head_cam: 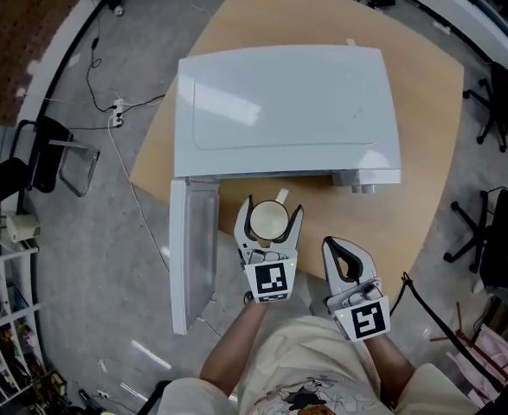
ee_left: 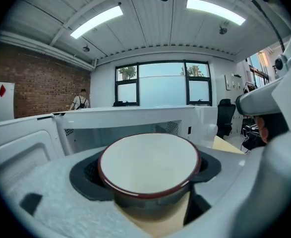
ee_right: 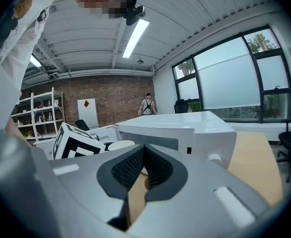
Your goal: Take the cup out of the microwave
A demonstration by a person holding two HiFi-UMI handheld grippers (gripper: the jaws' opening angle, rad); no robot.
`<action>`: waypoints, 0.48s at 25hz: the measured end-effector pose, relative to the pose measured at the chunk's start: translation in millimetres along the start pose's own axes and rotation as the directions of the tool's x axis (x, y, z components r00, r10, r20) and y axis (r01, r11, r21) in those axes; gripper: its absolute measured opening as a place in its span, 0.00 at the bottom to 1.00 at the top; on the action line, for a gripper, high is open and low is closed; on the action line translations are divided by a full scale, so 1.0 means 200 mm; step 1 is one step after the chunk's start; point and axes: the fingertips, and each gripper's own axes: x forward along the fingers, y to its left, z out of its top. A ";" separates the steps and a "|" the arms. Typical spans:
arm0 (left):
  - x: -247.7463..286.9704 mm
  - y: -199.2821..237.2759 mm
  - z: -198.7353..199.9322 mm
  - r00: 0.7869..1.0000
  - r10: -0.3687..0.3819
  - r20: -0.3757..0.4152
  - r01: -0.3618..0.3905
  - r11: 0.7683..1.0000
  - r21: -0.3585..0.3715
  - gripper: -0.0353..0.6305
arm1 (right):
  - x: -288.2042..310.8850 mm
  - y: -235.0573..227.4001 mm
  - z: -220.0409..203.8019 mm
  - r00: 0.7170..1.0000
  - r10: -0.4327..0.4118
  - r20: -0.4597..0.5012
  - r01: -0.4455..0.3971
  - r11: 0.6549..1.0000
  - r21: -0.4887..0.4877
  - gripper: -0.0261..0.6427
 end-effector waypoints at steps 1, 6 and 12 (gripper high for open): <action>-0.02 -0.01 0.01 1.000 -0.001 0.001 0.001 1.000 -0.004 0.67 | -0.01 0.00 0.00 1.000 0.003 -0.007 -0.003 1.000 -0.009 0.05; -0.13 -0.09 0.08 1.000 -0.021 0.007 0.021 1.000 -0.009 0.67 | -0.05 -0.02 0.04 1.000 -0.007 0.015 0.007 1.000 -0.013 0.05; -0.25 -0.14 0.13 0.999 -0.039 0.016 0.039 0.999 0.002 0.67 | -0.08 -0.02 0.05 1.000 0.001 0.015 0.000 1.000 -0.030 0.05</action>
